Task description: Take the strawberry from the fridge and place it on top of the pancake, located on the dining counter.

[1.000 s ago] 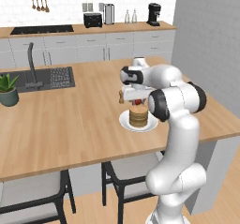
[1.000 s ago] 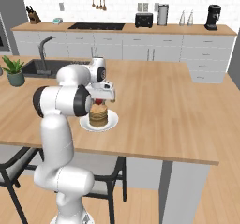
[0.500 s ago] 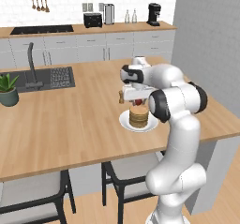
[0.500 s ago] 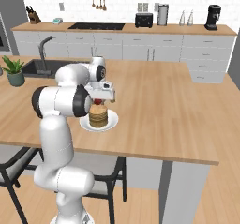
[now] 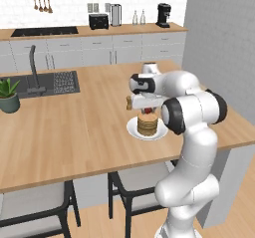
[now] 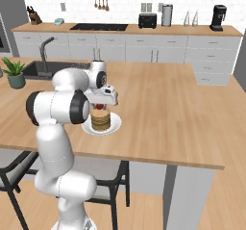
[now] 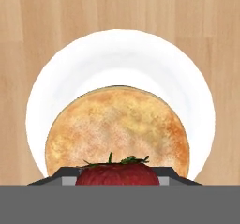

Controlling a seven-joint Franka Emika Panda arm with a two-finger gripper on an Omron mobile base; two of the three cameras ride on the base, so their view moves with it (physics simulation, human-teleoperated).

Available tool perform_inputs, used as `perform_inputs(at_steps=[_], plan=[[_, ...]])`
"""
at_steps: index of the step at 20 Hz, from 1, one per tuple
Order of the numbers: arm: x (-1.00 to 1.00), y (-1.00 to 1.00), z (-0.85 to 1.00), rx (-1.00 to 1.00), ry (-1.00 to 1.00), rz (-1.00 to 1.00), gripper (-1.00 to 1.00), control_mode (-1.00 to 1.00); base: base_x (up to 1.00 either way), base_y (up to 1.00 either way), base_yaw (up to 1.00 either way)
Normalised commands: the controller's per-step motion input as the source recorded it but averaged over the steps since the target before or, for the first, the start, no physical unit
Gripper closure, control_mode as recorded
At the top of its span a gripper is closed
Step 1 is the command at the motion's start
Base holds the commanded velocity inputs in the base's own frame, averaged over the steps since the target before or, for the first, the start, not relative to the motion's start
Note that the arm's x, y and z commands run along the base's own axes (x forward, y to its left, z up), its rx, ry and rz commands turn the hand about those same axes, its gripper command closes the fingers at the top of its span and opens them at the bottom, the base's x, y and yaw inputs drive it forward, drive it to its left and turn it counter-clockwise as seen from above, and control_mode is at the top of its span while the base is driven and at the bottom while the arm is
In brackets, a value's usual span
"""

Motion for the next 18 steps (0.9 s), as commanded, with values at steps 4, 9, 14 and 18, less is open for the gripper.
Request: perform_inputs(at_steps=[4, 9, 14, 18], plan=[[0.00, -0.01, -0.14, 0.01, -0.03, 0.00, 1.00, -1.00, 0.00, 0.00, 0.00], [0.00, 0.00, -0.11, 0.00, 0.00, 0.00, -1.00, -1.00, 0.00, 0.00, 0.00], [0.00, 0.00, 0.00, 0.00, 0.00, 0.00, -1.00, -1.00, 0.00, 0.00, 0.00], [0.00, 0.00, 0.07, 0.00, 0.00, 0.00, -1.00, -1.00, 0.00, 0.00, 0.00]])
